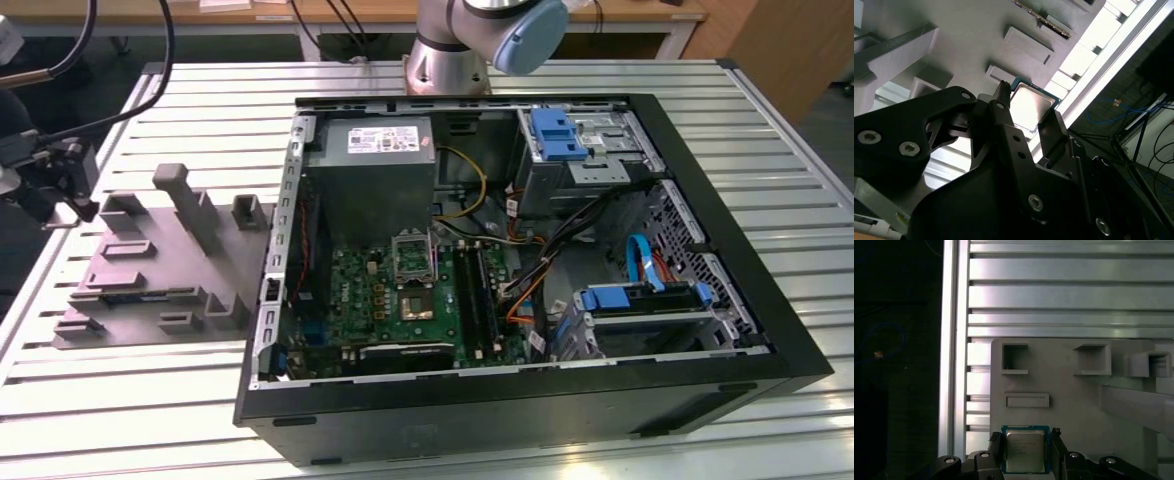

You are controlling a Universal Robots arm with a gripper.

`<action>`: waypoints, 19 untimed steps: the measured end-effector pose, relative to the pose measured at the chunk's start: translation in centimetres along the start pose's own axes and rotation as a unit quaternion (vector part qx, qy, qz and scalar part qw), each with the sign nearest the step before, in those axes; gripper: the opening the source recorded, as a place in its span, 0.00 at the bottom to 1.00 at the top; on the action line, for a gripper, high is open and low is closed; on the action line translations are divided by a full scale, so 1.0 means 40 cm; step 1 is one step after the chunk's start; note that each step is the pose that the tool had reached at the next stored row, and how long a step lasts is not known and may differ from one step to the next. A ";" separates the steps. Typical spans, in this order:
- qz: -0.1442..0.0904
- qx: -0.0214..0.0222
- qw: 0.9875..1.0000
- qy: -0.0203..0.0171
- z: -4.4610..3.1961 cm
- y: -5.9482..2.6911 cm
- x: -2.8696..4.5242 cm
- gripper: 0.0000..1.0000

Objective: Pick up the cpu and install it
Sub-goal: 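Pick up the cpu and move it towards the insertion slot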

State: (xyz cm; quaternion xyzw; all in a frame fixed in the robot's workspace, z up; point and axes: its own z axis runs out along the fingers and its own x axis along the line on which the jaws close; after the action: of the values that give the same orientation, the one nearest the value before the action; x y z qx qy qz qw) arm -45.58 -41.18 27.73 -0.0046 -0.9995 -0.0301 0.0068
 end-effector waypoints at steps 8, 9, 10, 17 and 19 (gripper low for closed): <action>0.000 0.000 1.000 0.000 -0.005 0.000 0.000 0.47; 0.000 0.000 1.000 0.000 -0.006 0.000 0.000 0.47; 0.000 0.000 1.000 0.000 -0.007 0.000 0.000 0.47; 0.000 0.000 1.000 0.000 -0.013 0.001 0.000 0.47; 0.000 0.000 1.000 0.000 -0.015 0.001 0.000 0.47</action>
State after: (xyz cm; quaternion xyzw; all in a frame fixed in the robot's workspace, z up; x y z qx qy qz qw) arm -45.59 -41.18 28.34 -0.0046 -0.9995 -0.0300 0.0068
